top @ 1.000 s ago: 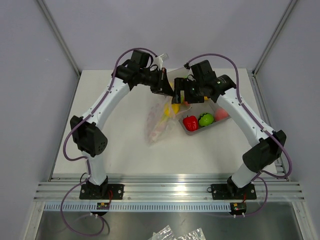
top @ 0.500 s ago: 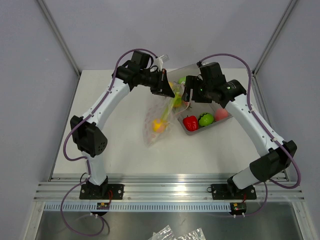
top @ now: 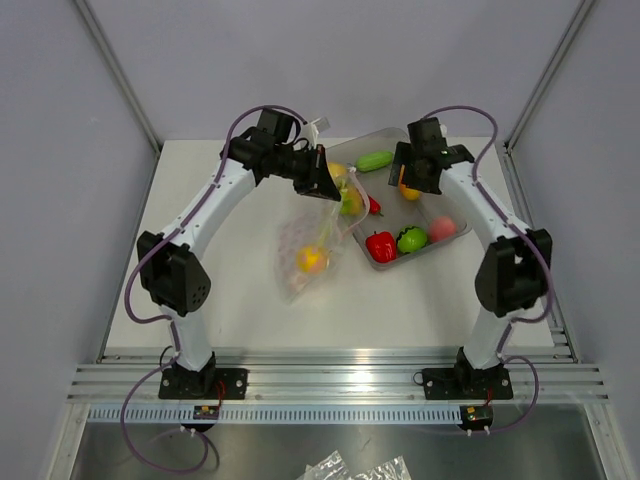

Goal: Place the food in the zip-top bag and seal the zipper
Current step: Place the fake fruit in the zipper food storage bag, then pick up the fake fruit from the bin, then place the fake fruit in the zipper food storage bag.

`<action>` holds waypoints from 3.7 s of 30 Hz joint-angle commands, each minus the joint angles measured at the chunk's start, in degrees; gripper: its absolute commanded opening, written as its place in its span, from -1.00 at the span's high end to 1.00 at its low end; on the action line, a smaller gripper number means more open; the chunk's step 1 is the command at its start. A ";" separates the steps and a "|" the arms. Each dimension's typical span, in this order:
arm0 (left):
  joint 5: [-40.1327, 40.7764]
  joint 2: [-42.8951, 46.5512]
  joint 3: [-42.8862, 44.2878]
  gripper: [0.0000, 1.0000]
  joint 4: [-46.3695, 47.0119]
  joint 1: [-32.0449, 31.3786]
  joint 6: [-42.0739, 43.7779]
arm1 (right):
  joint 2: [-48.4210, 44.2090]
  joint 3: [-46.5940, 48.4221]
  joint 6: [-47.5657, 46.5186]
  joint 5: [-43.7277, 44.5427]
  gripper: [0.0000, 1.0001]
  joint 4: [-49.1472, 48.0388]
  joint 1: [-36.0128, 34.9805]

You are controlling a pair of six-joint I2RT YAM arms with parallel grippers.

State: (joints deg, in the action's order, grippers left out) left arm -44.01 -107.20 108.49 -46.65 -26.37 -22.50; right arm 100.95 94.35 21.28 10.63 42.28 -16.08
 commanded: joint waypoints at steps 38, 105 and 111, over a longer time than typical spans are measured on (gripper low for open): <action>-1.43 4.45 -1.00 1.00 2.88 0.18 -0.26 | 18.69 14.30 -6.95 -1.40 0.50 -5.98 5.09; -0.99 8.14 -5.48 1.00 4.20 1.67 0.26 | -18.17 -15.95 -0.09 -1.67 -0.63 4.48 -2.12; -1.52 8.14 -5.48 1.00 5.08 1.76 -0.44 | -6.83 -14.02 0.34 -0.79 -0.89 3.69 -2.03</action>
State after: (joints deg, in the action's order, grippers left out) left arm -44.14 -101.93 102.67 -44.34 -24.84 -22.72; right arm 91.70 79.75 22.46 7.90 45.78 -17.96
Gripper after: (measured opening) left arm 0.005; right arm 0.936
